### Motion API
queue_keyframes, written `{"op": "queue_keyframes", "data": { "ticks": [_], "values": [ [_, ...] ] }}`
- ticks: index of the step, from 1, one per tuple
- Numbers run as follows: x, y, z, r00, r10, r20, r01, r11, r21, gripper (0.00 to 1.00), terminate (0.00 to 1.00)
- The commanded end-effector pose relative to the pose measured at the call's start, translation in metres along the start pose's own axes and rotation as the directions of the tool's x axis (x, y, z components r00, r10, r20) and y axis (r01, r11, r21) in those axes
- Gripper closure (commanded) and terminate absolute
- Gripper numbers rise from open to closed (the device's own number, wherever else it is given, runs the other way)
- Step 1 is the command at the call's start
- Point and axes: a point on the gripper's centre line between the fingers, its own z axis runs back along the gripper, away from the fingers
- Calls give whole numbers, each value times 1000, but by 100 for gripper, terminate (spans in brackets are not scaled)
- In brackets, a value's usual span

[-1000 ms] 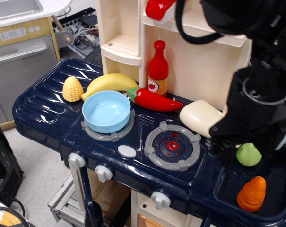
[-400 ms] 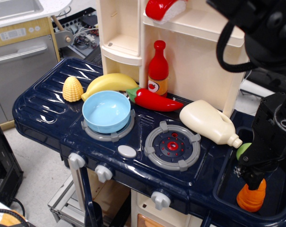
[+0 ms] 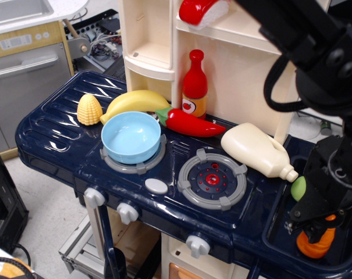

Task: Put carrot in bowl

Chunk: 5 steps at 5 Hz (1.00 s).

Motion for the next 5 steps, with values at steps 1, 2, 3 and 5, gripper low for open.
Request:
{"op": "queue_keyframes", "data": {
  "ticks": [1, 2, 3, 5],
  "values": [
    [4, -4, 12, 1000, 19, -7, -19, 999, -26, 100, 0],
    [17, 3, 49, 999, -31, 24, 29, 998, 63, 100, 0],
    [38, 15, 89, 998, -68, 7, 66, 990, 128, 100, 0],
    [101, 81, 113, 950, -313, 21, 297, 920, 254, 100, 0]
  ]
}}
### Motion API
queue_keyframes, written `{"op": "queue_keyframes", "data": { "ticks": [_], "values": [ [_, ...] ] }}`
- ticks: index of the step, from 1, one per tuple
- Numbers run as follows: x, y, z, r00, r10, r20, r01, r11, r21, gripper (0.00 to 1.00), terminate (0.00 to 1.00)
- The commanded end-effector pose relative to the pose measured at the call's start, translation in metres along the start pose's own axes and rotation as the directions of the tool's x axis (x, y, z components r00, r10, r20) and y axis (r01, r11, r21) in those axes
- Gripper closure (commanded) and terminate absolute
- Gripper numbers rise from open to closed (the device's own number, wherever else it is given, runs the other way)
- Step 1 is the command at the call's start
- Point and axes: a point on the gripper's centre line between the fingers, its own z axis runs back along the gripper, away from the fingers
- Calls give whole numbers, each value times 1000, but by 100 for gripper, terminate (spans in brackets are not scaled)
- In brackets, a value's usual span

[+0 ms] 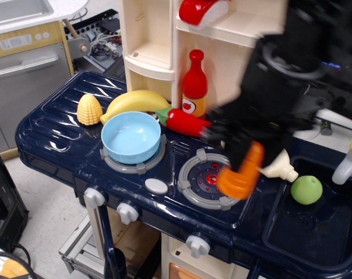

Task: Put carrot in bowl

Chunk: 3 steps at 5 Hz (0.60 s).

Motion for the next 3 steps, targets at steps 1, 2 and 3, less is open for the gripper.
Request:
{"op": "queue_keyframes", "data": {
  "ticks": [1, 2, 3],
  "values": [
    [70, 48, 4, 970, -226, 85, 226, 974, 13, 100, 0],
    [101, 51, -1, 949, -294, 113, 294, 956, 15, 100, 0],
    [115, 50, -11, 937, -316, 150, 319, 948, 7, 100, 100]
  ]
}}
